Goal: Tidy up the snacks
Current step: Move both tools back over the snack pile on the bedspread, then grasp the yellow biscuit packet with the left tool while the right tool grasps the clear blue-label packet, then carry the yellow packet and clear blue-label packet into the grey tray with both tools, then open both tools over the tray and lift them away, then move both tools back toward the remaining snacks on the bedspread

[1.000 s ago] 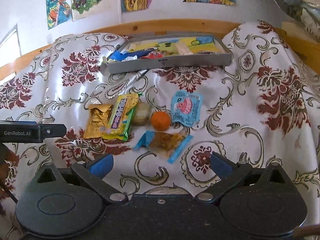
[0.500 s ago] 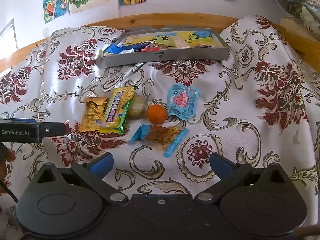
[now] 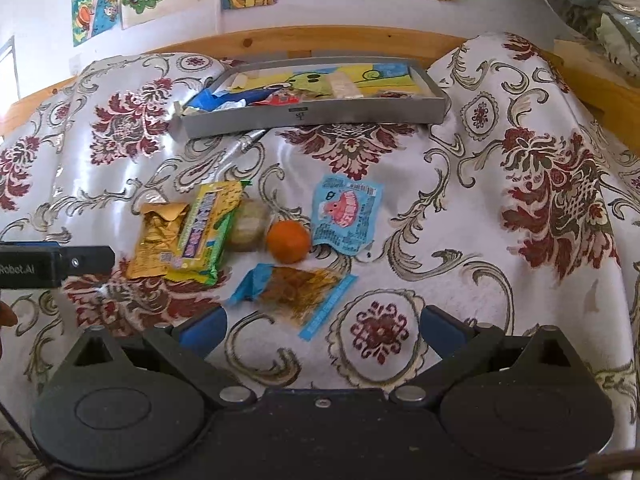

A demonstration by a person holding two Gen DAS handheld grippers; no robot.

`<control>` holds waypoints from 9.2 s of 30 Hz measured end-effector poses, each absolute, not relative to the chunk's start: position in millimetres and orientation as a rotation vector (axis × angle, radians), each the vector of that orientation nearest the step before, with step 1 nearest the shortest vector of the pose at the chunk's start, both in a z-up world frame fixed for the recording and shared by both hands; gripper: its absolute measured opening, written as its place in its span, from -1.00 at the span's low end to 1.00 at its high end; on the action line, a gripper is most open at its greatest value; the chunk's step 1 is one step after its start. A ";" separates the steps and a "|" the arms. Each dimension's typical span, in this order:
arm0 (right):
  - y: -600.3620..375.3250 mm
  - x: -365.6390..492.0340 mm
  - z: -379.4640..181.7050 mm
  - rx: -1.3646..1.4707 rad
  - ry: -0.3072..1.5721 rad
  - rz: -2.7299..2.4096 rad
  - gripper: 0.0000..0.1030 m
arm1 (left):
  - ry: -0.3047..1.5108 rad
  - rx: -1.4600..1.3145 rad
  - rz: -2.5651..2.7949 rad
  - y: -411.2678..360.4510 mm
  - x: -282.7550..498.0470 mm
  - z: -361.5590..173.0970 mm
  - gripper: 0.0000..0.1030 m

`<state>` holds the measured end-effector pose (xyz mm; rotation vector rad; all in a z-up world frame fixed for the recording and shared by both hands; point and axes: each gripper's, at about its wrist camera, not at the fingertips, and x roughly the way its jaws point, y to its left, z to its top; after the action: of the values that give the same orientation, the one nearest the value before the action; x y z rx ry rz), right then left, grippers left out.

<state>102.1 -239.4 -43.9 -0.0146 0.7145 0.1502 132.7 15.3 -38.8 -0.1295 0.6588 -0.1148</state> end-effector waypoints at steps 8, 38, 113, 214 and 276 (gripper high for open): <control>-236.4 120.9 -50.3 -0.048 0.712 0.183 0.99 | 0.625 -0.190 -0.165 6.2 167.5 -41.5 0.99; -221.6 167.1 -75.5 -0.181 0.751 0.352 0.99 | 0.704 -0.158 -0.420 -26.9 210.4 -76.5 0.96; -229.9 113.7 -81.9 -0.096 0.678 0.382 0.11 | 0.711 -0.044 -0.338 -40.4 191.8 -76.0 -0.07; -192.4 381.0 0.7 -0.184 0.439 0.345 0.32 | 0.643 -0.129 -0.082 5.3 402.1 7.4 -0.01; -188.1 90.9 6.3 -0.018 0.397 0.176 0.99 | 0.555 -0.129 0.037 54.3 119.7 3.1 0.99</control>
<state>90.9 -188.1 6.3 -0.0175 0.3966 0.1763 119.7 54.3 3.1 -0.1288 0.5546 0.0370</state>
